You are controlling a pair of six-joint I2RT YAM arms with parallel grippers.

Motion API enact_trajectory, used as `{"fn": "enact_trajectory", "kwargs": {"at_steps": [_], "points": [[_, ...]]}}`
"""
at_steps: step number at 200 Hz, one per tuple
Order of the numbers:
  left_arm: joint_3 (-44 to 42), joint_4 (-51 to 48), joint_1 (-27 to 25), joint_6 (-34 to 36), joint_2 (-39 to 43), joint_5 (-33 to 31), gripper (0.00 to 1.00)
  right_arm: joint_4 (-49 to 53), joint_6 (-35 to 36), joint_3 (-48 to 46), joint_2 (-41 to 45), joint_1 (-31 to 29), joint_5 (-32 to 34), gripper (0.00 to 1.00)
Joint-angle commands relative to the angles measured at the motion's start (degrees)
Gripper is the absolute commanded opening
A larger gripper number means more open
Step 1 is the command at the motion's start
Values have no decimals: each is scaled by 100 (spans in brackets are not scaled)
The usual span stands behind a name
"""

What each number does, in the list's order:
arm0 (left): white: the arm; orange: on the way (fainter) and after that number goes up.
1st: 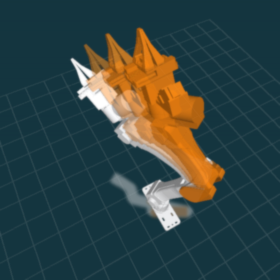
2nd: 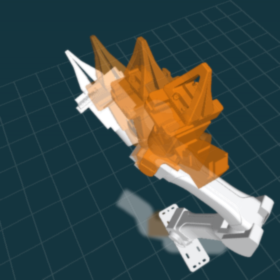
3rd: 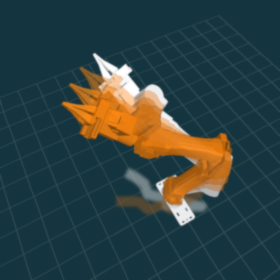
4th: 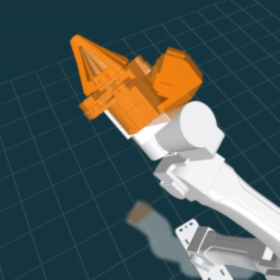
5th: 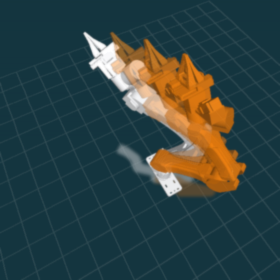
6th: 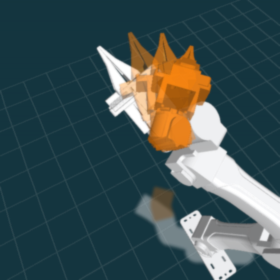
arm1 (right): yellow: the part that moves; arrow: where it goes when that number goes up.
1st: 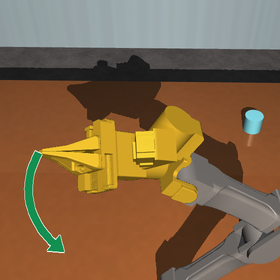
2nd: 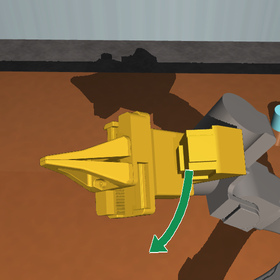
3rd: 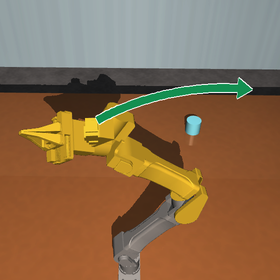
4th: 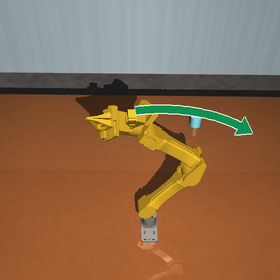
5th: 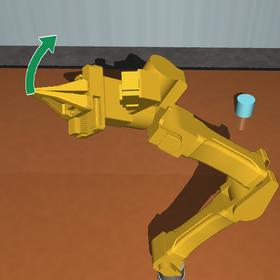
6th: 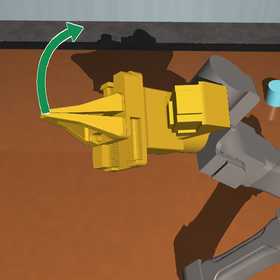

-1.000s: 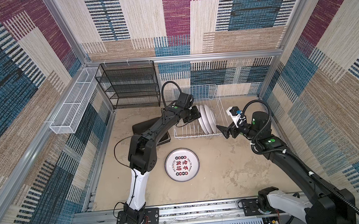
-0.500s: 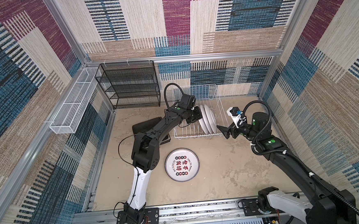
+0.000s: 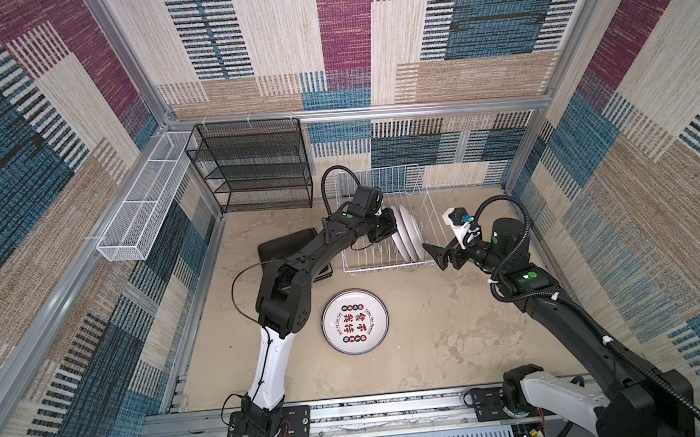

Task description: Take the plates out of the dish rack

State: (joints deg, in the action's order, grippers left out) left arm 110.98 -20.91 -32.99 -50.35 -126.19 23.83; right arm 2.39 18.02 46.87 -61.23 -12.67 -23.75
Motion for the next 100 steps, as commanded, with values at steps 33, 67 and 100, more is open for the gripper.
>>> {"fn": "enact_trajectory", "kwargs": {"at_steps": [33, 67, 100], "points": [[119, -208, 17, -315, 33, 162, 0, -143, -147, 85, 60, 1, 107, 100], [174, -355, 21, -181, 117, 178, 0, -177, -169, 112, 15, 2, 103, 100], [292, -530, 119, -17, 213, 199, 0, -230, -209, 137, -84, 5, 24, 100]]}}
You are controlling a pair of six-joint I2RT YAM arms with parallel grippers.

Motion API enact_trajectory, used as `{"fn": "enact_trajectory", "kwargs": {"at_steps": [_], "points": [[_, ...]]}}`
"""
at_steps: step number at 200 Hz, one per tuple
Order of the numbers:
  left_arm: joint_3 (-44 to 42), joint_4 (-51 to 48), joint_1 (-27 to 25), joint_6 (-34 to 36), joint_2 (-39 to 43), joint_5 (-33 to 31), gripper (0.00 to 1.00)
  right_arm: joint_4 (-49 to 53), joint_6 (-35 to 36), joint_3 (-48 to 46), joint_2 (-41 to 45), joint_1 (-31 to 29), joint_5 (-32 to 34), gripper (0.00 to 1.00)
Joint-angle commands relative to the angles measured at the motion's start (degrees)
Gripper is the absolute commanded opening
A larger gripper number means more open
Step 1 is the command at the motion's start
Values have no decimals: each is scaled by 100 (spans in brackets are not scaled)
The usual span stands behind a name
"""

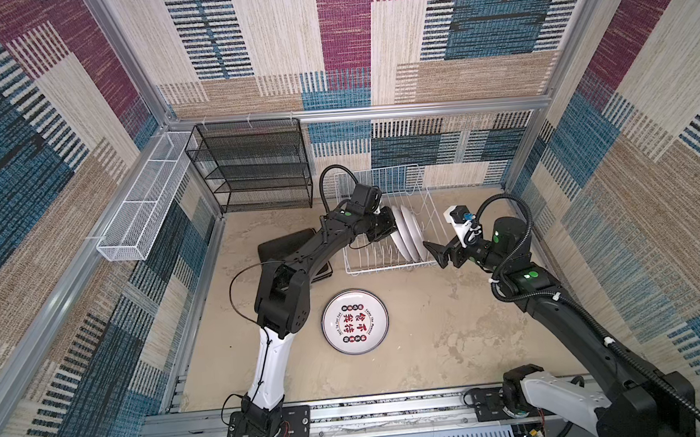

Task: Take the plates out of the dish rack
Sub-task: 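Lift the white plate up out of the rack with the left gripper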

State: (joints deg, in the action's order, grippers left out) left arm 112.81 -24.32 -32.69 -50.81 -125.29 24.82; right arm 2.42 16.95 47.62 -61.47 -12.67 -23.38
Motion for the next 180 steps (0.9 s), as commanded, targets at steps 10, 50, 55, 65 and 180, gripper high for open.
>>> {"fn": "enact_trajectory", "kwargs": {"at_steps": [10, 50, 55, 65, 180], "points": [[109, -202, 122, 63, 166, 125, 0, -246, -109, 68, -96, 1, -40, 100], [109, -213, 201, 95, 301, 262, 0, -276, -113, 119, -195, 3, -78, 100], [109, -211, 201, 91, 325, 275, 0, -283, -106, 128, -190, 5, -74, 100], [122, -226, 201, 120, 360, 309, 0, -273, -97, 147, -205, 1, -70, 100], [266, -730, 308, 390, 870, 441, 0, -383, -82, 247, -387, 2, -216, 100]]}}
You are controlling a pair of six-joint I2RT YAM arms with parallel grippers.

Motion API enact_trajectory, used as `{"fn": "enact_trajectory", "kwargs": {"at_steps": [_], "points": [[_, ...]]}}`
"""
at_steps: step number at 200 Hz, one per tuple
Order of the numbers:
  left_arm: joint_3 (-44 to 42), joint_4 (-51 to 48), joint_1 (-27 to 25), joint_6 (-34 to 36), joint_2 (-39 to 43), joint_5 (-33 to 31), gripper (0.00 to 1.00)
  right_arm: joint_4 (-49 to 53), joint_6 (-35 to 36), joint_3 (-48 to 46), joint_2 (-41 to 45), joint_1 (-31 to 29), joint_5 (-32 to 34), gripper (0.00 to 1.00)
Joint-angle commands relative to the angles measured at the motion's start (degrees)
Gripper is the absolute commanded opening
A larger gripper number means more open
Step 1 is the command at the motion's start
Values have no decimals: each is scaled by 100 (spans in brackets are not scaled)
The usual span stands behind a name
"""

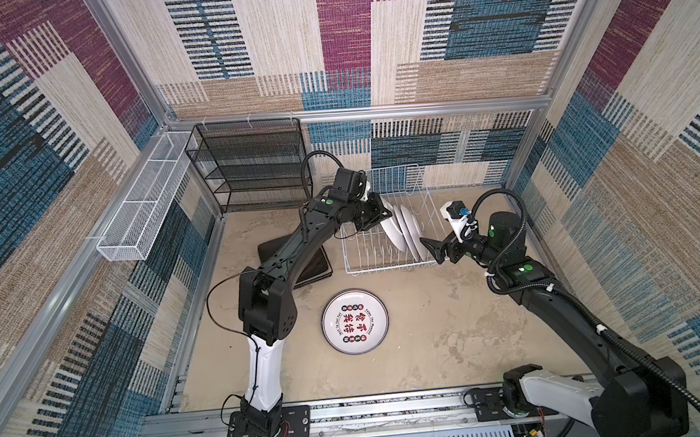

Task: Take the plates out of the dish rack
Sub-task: 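Lift the white plate up out of the rack with the left gripper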

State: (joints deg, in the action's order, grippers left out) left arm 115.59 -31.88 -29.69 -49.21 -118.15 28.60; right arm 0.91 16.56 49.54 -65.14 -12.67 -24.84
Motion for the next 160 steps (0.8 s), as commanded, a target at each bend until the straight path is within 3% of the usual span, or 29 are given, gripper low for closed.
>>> {"fn": "enact_trajectory", "kwargs": {"at_steps": [1, 125, 160], "points": [[-15, 30, 8, 229, 158, 60, 0, -232, -41, 55, -18, 2, -71, 100], [-722, 15, 288, 268, 1028, -52, 0, -539, -113, -70, 1, 1, -301, 100], [-802, -175, 402, 419, 1345, -256, 0, -637, -282, -20, 34, 1, -39, 100]]}}
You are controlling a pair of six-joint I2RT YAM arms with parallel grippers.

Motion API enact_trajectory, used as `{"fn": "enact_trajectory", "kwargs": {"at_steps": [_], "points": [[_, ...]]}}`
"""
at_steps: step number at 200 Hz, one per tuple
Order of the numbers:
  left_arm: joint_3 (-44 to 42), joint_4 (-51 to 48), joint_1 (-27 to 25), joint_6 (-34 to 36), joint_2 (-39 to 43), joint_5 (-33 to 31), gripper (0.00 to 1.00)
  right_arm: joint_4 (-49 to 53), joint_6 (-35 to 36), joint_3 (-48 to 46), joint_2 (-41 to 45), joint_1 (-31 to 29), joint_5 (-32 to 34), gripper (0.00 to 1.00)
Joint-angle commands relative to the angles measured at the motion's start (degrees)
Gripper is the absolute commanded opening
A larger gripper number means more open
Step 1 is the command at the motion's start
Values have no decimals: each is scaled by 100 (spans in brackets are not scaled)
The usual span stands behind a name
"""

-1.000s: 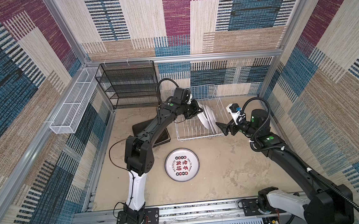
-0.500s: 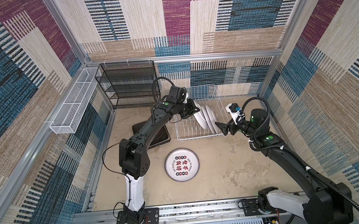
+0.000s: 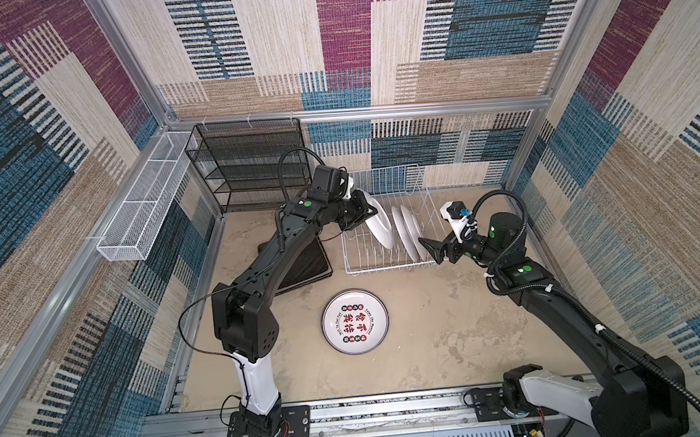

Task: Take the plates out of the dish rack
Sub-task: 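Lift the white plate up out of the rack with the left gripper, then raise the plate with the left gripper while the right gripper grasps its rim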

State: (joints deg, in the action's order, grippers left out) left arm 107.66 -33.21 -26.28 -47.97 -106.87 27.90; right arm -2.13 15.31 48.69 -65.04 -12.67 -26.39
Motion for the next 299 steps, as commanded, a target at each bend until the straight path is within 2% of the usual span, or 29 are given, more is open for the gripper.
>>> {"fn": "enact_trajectory", "kwargs": {"at_steps": [1, 31, 54, 96, 132, 158, 200, 241, 299], "points": [[-8, -48, 61, 308, 227, -187, 0, -332, -159, 73, 20, 1, 116, 100], [190, -301, 80, 1114, 408, -430, 0, -221, -561, 339, -76, 1, 295, 100], [248, -456, 47, 1962, 590, -737, 0, 95, -1398, 807, -309, 10, 751, 100], [186, -701, -44, 3366, 941, -1381, 0, 1155, -1883, 2106, -916, 18, 664, 100], [-178, -704, -514, 4983, 1283, -2487, 0, 1705, -2455, 3062, -1465, 73, 40, 100], [-408, -650, -884, 5862, 1443, -3469, 0, 2268, -2829, 3826, -2040, 115, -602, 100], [-1447, 481, -1353, 6874, 1908, -4809, 0, 2299, -3368, 4230, -2492, 126, -1274, 99], [-2425, 1830, -1904, 8368, 2074, -6038, 0, 2360, -3540, 4271, -2656, 124, -1585, 94], [-3252, 3546, -2446, 10342, 1832, -6970, 0, 2397, -3816, 4424, -2835, 115, -1640, 86]]}}
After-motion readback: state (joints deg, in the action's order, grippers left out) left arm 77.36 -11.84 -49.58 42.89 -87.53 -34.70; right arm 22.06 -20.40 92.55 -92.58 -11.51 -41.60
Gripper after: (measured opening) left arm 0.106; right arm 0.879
